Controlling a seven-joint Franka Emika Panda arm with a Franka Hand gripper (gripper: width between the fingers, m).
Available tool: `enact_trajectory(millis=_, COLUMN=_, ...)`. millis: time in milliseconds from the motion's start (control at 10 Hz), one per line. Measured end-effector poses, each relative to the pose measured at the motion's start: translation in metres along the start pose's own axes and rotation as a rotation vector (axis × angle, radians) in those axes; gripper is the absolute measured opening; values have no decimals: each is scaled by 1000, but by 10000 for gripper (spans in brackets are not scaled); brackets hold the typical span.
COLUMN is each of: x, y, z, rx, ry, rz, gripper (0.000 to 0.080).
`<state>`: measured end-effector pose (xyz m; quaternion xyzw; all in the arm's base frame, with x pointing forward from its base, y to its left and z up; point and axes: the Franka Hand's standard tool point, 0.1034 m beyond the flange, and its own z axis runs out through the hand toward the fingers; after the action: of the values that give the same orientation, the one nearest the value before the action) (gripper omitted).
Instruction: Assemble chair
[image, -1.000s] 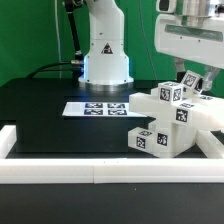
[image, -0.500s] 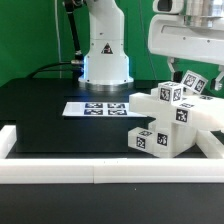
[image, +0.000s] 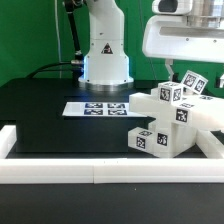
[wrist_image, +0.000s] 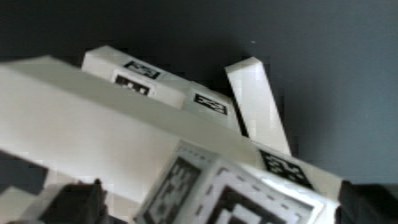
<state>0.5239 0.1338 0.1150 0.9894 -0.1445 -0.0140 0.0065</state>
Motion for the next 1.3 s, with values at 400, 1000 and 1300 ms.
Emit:
enact_trajectory(millis=400, x=-1, y=1, z=1, rx=-12, ry=0, rz=-259, gripper=649)
enact_trajectory(millis=1000, x=0, y=7, z=3, rx=-15, ry=-2, rz=-502, gripper=525)
enact_trajectory(millis=1300, x=1, y=8, z=3, rx=-15, ry=-2, rz=-501, gripper=282)
